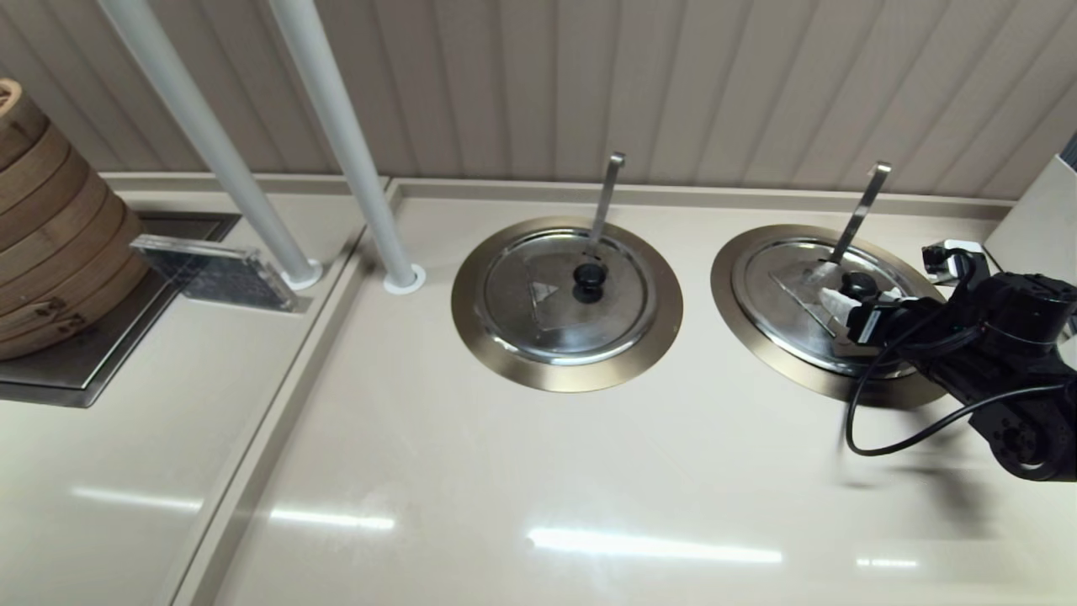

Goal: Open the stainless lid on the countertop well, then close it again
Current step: Open the lid

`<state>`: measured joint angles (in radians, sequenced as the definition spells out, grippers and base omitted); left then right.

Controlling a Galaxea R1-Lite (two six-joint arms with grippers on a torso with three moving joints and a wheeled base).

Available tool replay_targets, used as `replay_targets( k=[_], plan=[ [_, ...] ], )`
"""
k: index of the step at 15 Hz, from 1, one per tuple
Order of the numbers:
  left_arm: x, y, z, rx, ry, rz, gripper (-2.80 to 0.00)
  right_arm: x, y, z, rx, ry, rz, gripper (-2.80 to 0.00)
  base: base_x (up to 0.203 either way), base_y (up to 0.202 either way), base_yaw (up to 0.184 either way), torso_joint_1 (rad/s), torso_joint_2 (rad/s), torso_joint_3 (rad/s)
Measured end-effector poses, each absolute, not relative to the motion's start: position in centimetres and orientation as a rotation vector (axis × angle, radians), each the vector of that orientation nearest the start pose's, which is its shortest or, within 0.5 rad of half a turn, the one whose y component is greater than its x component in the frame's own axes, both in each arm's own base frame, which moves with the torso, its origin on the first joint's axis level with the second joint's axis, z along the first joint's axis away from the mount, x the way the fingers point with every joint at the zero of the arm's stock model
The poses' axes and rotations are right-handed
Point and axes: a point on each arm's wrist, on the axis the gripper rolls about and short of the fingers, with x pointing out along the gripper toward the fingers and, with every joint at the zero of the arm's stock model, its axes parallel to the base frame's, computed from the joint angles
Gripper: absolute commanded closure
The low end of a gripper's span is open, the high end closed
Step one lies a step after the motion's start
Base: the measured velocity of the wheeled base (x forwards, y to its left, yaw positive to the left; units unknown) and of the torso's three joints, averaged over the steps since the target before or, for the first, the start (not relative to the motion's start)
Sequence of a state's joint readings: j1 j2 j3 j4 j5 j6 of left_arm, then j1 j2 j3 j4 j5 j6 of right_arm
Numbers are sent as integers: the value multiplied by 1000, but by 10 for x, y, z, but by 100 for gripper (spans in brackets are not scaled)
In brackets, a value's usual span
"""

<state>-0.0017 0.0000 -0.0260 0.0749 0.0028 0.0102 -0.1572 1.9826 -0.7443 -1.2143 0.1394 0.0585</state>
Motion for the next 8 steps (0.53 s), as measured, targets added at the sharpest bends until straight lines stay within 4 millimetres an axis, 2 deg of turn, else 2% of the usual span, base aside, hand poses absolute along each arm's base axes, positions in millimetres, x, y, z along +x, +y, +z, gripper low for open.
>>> replay_targets(
  k=[8],
  plan=[
    [-25, 0, 75, 11, 49, 1, 0, 355, -50, 134, 64, -2, -16, -280, 0, 0, 0, 0, 0, 0]
  ],
)
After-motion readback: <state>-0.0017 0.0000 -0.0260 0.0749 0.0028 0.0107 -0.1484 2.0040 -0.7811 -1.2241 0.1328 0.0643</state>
